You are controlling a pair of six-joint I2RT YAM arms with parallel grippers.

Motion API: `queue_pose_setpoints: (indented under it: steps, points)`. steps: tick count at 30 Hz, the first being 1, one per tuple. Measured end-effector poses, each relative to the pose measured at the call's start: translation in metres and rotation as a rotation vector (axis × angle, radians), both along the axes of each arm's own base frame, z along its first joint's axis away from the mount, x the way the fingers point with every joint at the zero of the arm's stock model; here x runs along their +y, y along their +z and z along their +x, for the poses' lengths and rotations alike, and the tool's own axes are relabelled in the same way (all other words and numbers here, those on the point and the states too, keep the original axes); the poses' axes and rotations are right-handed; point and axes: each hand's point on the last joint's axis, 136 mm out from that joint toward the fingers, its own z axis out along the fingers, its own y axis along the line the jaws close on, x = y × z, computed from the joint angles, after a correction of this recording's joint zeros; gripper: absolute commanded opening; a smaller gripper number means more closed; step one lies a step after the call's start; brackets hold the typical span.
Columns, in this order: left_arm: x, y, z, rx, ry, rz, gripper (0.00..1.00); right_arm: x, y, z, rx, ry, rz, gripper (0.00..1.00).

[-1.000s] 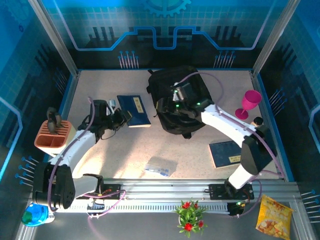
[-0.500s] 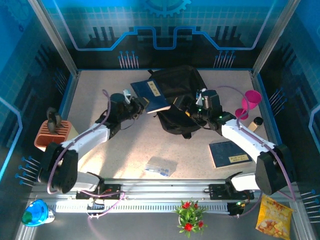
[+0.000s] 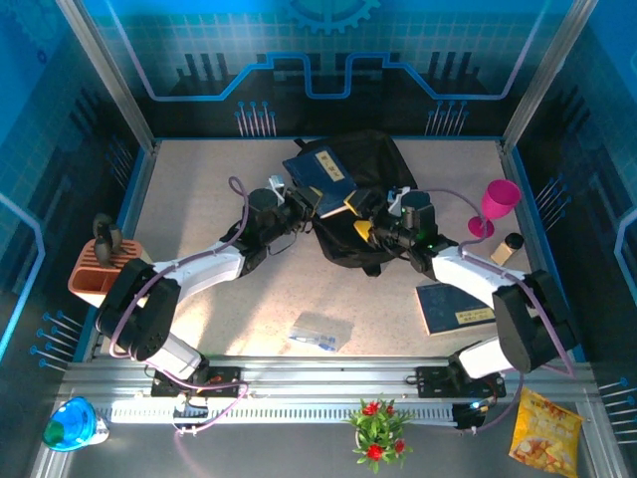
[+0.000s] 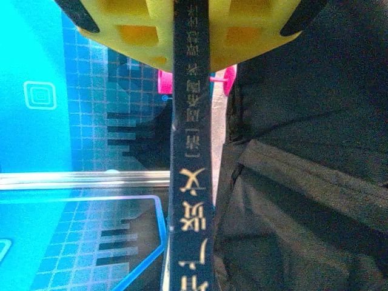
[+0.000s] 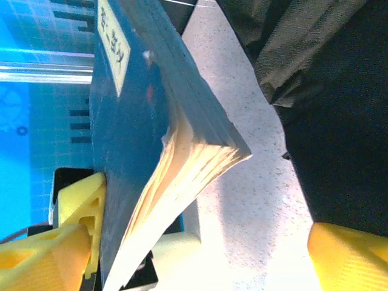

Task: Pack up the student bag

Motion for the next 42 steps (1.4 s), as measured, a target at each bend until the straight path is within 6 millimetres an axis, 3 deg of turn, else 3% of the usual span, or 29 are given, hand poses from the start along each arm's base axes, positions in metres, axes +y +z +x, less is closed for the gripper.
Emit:
queue_pose_setpoints:
  steps: [6,16,19,22,25,28,30,33,37,42]
  points:
    - [0.001,0.004,0.002,-0.01,0.015,-0.016,0.12,0.01,-0.002,0.014,0.013,-0.017,0.074,0.76]
    - [0.001,0.006,0.002,-0.009,0.02,-0.031,0.13,0.025,0.02,0.022,-0.034,-0.012,0.108,0.57]
    - [0.001,0.007,0.003,-0.01,0.021,-0.036,0.13,0.027,0.021,0.023,-0.039,-0.008,0.106,0.46]
    - [0.0,0.005,0.003,-0.005,0.021,-0.033,0.14,0.027,0.024,0.024,-0.054,-0.006,0.102,0.24]
    - [0.001,-0.002,0.003,0.013,0.024,-0.021,0.26,0.028,0.03,0.026,-0.087,0.003,0.083,0.06]
    - [0.001,-0.007,0.003,0.024,0.02,0.013,0.5,0.025,0.03,0.023,-0.108,0.013,0.031,0.02]
    - [0.001,-0.013,0.001,0.035,0.01,0.06,0.63,0.02,0.03,0.02,-0.121,0.012,-0.02,0.01]
    - [0.001,-0.022,0.0,0.05,-0.012,0.146,0.72,0.004,0.043,0.015,-0.174,-0.005,-0.086,0.01]
    - [-0.004,-0.024,-0.005,0.021,-0.064,0.265,0.77,-0.031,0.065,0.007,-0.243,-0.062,-0.185,0.01]
    - [-0.023,-0.024,-0.018,-0.034,-0.175,0.434,0.77,-0.092,0.076,-0.004,-0.266,-0.191,-0.353,0.01]
